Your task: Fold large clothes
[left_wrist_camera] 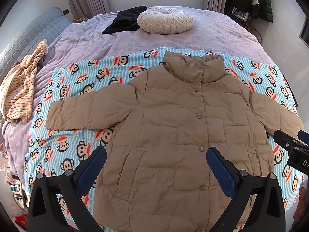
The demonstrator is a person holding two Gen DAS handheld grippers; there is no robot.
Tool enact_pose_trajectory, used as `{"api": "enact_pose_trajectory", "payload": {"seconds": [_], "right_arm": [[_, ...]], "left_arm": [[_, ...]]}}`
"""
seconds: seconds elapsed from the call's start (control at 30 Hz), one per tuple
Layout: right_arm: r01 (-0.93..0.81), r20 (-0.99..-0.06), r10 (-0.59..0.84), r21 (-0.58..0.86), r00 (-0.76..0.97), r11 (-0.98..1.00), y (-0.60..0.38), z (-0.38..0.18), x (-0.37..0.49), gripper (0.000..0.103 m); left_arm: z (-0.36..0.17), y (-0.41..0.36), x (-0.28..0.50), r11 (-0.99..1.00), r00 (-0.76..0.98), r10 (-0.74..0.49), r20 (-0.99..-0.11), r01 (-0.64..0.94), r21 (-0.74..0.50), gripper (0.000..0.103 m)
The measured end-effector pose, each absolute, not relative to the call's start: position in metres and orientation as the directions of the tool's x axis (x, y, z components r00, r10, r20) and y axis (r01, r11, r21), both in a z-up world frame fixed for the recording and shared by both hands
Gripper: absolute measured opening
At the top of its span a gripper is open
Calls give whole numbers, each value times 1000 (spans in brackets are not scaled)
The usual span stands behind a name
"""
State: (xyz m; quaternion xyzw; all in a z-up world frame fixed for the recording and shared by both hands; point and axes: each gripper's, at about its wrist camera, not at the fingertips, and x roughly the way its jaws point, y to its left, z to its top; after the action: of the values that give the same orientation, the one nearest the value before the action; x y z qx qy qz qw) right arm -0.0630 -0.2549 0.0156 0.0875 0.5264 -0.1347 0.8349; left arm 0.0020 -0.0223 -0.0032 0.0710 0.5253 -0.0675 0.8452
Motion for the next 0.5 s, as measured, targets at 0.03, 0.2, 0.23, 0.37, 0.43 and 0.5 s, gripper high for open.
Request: {"api": "enact_pose_trajectory", "payload": {"seconds": [0.03, 0.2, 0.23, 0.37, 0.43, 0.5], "right_arm": [[317, -903, -133, 4, 408, 948, -255, 15, -63, 103], [317, -903, -133, 3, 408, 948, -255, 16, -63, 103], [317, -904, -132, 4, 407, 948, -255, 16, -63, 103], [317, -904, -132, 4, 407, 948, -255, 16, -63, 103], [316, -904, -133, 3, 407, 949, -254, 16, -63, 103], [316, -903, -132, 4, 408, 949, -255, 16, -63, 103]], "left_arm": [[-3, -23, 1, 981, 439, -40, -898, 190, 49, 103], [-3, -22, 2, 980, 438, -40, -898, 190, 49, 103], [-3, -23, 1, 981, 439, -40, -898, 189, 49, 103], [-3, -22, 3, 981, 439, -39, -898, 188, 49, 103], [-3, -23, 1, 981, 438, -39, -898, 189, 49, 103], [-4, -22, 2, 981, 439, -39, -898, 187, 48, 103]]}}
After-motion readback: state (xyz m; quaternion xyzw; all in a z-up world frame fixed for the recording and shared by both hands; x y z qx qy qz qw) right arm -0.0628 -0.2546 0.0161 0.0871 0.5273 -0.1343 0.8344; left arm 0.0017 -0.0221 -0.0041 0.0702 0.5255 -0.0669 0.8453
